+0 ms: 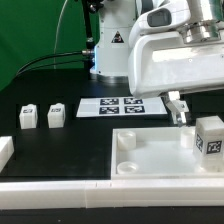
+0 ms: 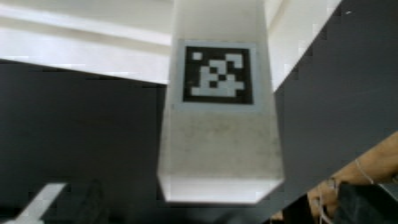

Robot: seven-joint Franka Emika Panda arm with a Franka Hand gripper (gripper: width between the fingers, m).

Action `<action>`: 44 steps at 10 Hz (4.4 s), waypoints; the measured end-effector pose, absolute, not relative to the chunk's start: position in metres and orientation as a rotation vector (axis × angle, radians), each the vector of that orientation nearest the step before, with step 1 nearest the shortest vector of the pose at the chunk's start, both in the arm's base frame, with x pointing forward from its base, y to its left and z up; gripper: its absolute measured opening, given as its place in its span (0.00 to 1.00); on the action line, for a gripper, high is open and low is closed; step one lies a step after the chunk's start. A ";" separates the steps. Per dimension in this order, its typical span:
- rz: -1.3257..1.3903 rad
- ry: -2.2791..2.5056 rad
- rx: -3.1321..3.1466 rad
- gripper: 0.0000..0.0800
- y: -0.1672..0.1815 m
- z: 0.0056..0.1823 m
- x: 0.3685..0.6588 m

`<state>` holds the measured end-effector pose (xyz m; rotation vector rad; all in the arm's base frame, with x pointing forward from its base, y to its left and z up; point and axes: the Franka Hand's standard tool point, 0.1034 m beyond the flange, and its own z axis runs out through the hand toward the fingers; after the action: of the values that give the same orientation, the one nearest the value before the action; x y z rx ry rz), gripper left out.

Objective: Assemble one leg

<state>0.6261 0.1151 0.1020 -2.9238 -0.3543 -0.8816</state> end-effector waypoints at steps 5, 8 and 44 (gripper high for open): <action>-0.288 -0.378 -3.012 0.81 0.124 0.111 0.629; 0.168 -0.380 -3.006 0.81 0.121 0.113 0.628; 0.211 1.853 -2.533 0.51 0.113 0.091 0.636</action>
Offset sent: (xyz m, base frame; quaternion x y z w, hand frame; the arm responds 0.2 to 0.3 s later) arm 0.0107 -0.0089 0.0048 -0.0148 -0.2870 -0.0021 0.9578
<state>0.6358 0.1129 0.0914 -2.5334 1.8531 0.2113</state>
